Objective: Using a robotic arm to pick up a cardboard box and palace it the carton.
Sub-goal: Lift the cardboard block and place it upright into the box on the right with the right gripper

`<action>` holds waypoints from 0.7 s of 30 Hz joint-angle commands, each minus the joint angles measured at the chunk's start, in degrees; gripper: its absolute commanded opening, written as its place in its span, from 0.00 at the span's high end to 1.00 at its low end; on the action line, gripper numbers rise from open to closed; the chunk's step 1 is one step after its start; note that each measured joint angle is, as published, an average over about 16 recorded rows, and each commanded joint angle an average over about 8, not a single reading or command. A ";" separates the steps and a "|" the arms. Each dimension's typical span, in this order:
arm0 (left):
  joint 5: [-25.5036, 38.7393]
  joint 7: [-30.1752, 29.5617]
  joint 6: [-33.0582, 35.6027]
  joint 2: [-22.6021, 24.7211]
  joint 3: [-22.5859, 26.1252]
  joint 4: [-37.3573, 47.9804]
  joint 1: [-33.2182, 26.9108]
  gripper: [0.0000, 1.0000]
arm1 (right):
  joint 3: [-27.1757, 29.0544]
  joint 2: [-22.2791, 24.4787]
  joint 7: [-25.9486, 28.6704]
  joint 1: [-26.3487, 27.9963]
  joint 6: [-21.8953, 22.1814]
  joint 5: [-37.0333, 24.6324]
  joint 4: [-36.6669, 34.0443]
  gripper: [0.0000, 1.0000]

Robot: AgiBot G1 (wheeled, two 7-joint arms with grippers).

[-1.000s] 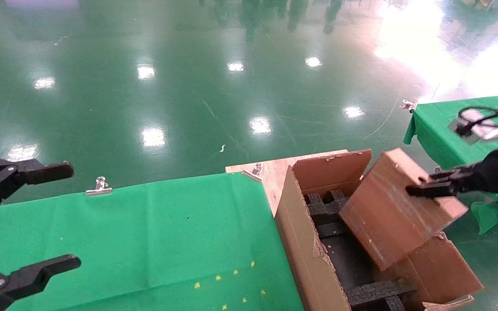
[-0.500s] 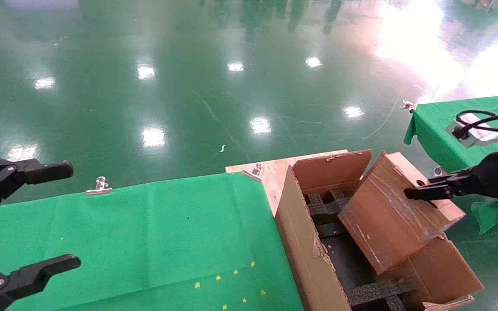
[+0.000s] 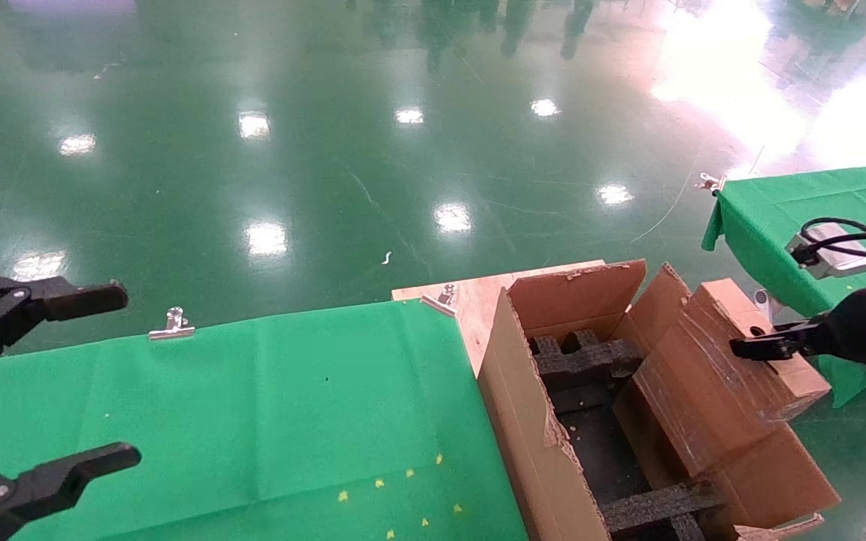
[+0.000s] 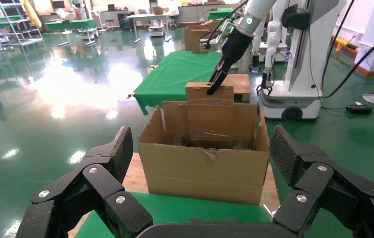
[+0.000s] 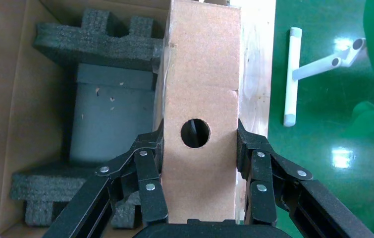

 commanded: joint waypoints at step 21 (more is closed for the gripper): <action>-0.01 0.00 0.00 0.00 0.01 0.00 0.00 0.00 | -4.69 -3.56 14.82 -9.51 13.34 -5.66 3.51 1.00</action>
